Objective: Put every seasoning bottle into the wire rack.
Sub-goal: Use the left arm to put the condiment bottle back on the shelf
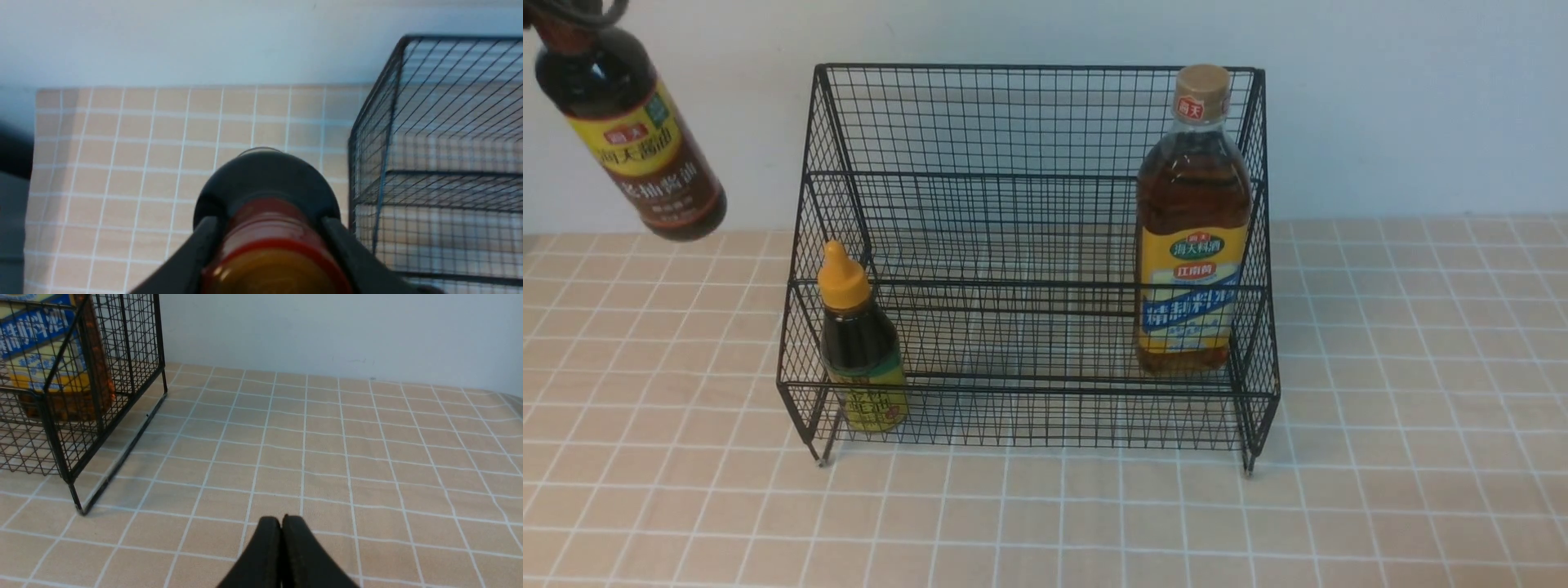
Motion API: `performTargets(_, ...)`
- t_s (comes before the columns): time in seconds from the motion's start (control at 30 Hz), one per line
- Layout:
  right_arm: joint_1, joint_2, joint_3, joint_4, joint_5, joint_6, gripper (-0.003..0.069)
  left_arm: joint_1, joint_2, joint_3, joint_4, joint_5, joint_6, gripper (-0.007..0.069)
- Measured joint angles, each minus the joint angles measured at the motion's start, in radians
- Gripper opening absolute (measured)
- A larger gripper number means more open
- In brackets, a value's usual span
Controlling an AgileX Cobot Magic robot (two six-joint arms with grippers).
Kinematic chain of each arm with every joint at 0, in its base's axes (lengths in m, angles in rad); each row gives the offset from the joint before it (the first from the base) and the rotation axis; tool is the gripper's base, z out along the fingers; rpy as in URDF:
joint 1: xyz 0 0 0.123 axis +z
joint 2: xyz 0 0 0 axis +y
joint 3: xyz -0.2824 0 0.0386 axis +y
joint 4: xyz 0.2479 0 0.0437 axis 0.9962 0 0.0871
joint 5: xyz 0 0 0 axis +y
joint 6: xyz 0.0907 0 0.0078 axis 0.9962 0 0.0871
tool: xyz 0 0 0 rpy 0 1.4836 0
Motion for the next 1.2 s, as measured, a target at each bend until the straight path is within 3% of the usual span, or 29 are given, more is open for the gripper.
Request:
performTargets(0.57, 0.000, 0.000, 0.000, 0.000, 0.000, 0.000, -0.0014, -0.190, -0.038, -0.064, -0.033, 0.001, -0.044, 0.0268)
performTargets(1.2, 0.000, 0.000, 0.000, 0.000, 0.000, 0.000, -0.0014, -0.206, 0.057, -0.064, -0.115, 0.004, -0.048, 0.0268)
